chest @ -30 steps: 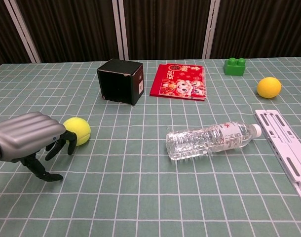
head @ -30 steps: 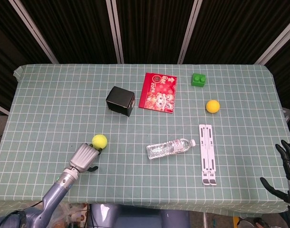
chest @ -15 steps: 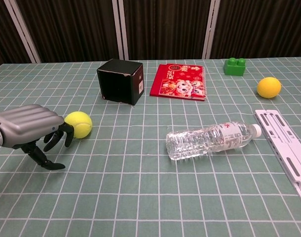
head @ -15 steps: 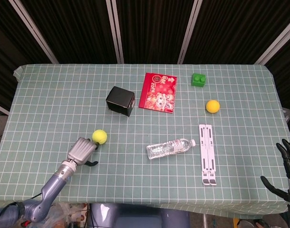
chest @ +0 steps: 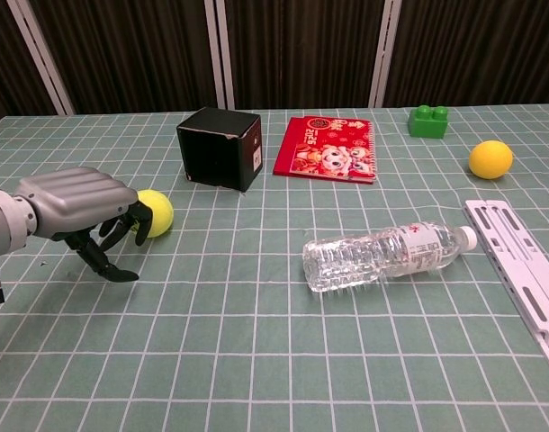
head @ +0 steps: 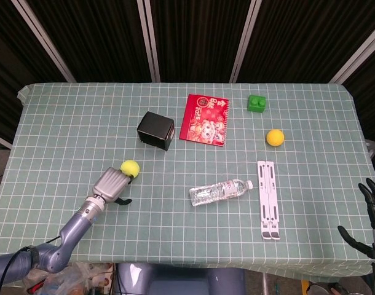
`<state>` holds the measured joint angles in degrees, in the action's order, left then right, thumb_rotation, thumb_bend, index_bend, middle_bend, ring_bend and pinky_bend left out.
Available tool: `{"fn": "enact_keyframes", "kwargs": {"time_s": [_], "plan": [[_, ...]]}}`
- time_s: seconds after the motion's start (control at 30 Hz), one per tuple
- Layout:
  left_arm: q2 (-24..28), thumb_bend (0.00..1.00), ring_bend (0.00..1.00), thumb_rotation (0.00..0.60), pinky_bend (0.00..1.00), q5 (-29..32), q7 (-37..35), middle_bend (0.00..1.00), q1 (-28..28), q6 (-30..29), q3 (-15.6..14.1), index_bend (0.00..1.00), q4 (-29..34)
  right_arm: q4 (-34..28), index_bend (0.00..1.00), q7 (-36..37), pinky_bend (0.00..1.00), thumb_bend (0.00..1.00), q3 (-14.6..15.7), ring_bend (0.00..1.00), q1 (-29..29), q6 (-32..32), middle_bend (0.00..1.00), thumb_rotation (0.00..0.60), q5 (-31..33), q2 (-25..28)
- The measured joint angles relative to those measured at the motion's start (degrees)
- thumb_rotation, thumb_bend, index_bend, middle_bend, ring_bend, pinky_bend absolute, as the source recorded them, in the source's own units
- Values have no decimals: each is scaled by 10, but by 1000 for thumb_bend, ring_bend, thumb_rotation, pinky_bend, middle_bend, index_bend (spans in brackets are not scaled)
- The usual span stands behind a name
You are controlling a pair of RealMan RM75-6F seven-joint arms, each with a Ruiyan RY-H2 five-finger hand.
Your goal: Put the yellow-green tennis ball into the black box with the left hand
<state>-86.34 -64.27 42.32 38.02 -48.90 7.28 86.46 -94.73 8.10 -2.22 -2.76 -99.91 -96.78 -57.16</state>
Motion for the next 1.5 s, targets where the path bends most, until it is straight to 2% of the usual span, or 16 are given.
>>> {"fn": "enact_keyframes", "kwargs": {"time_s": [0.37, 0.77, 1.2, 1.5], "plan": [[-13, 156, 453, 378, 600, 30, 7, 601, 36, 6, -1, 426, -34, 3, 0, 1, 0, 236, -5, 0, 1, 2, 0, 600, 7, -2], [-15, 156, 409, 389, 562, 3, -22, 502, 66, 13, -9, 421, -79, 4, 0, 5, 0, 235, -9, 0, 1, 4, 0, 600, 16, -2], [-6, 156, 409, 392, 559, 4, -36, 500, 81, 27, -25, 406, -123, 6, 0, 4, 0, 235, -13, 0, 1, 0, 0, 600, 17, -5], [-17, 156, 409, 393, 558, 26, -37, 501, 101, 44, -22, 405, -150, 5, 0, 1, 0, 235, -13, 0, -1, -8, 0, 600, 9, -6]]}}
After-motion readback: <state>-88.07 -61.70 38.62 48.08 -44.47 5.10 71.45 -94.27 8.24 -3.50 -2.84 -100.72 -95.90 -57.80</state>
